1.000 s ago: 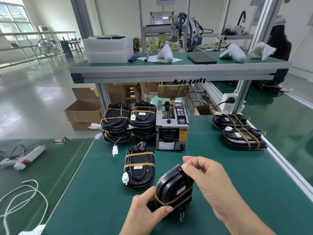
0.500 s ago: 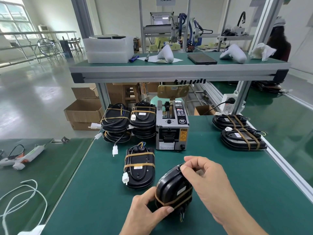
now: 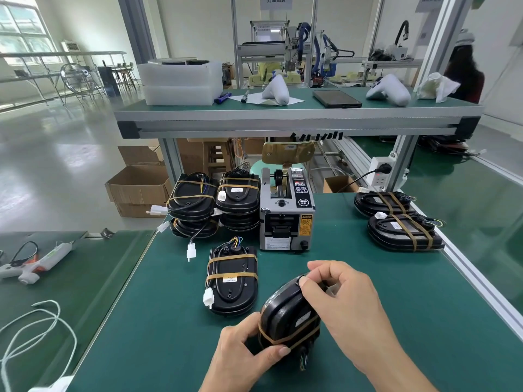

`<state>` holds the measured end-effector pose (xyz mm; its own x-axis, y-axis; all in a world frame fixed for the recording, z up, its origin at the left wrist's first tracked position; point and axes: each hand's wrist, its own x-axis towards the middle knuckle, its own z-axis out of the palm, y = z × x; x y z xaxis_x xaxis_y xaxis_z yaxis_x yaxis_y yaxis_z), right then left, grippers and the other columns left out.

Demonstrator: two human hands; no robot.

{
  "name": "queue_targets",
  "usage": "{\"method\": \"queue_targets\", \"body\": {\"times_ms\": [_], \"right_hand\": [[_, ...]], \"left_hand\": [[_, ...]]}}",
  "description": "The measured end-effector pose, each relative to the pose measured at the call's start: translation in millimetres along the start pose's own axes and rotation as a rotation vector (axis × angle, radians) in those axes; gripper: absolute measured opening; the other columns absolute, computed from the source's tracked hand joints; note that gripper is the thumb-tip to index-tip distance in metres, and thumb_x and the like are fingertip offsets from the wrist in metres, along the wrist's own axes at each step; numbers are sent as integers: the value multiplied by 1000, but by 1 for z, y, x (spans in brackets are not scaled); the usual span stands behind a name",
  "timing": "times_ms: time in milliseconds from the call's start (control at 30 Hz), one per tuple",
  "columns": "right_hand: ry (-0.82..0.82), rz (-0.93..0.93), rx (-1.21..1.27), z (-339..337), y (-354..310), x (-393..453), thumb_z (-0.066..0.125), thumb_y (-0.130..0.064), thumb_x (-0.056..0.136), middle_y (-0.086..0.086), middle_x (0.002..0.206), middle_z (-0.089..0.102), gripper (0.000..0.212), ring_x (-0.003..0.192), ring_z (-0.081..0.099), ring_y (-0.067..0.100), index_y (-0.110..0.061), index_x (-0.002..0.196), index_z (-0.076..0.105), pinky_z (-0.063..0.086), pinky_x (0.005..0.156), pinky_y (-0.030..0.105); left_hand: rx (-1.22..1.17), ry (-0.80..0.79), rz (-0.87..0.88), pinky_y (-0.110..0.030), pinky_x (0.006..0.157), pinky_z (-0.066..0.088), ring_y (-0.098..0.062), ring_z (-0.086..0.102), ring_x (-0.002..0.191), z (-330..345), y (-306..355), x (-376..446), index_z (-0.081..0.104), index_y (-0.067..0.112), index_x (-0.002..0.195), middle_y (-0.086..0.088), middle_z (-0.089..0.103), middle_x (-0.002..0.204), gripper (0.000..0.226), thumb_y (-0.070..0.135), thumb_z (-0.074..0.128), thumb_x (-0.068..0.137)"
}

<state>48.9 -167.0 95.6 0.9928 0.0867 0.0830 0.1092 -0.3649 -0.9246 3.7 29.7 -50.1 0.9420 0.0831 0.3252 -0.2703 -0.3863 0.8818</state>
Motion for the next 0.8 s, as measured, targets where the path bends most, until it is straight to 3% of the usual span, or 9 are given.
{"method": "queue_targets", "body": {"times_ms": [267, 433, 700, 800], "right_hand": [[-20, 27, 45, 0, 0, 3, 78, -34, 84, -37, 108, 65, 6, 87, 64, 9, -38, 80, 74, 55, 94, 41], [-10, 25, 45, 2, 0, 3, 78, -33, 83, -37, 108, 65, 8, 84, 62, 6, -39, 79, 74, 55, 92, 38], [7, 8, -14, 2, 0, 2, 77, -38, 83, -39, 108, 64, 6, 87, 64, 3, -41, 83, 72, 53, 86, 32], [5, 10, -23, 1, 0, 2, 77, -39, 82, -39, 107, 64, 6, 87, 64, 2, -41, 83, 72, 52, 84, 31]], "left_hand": [[-6, -2, -22, -46, 77, 59, -8, 66, 78, 0, 0, 0, 76, 34, 113, 3, 80, 87, 42, 59, 89, 81], [-7, 12, -31, -50, 79, 60, -30, 72, 82, 0, -1, 0, 76, 32, 111, -1, 80, 90, 42, 59, 89, 81], [0, 18, -27, -42, 80, 58, -27, 73, 84, -1, 0, 0, 76, 34, 111, 4, 80, 90, 42, 61, 87, 81], [2, 15, -22, -40, 81, 58, -20, 74, 83, 0, 2, 0, 75, 37, 113, 6, 81, 91, 44, 63, 86, 80]]}}
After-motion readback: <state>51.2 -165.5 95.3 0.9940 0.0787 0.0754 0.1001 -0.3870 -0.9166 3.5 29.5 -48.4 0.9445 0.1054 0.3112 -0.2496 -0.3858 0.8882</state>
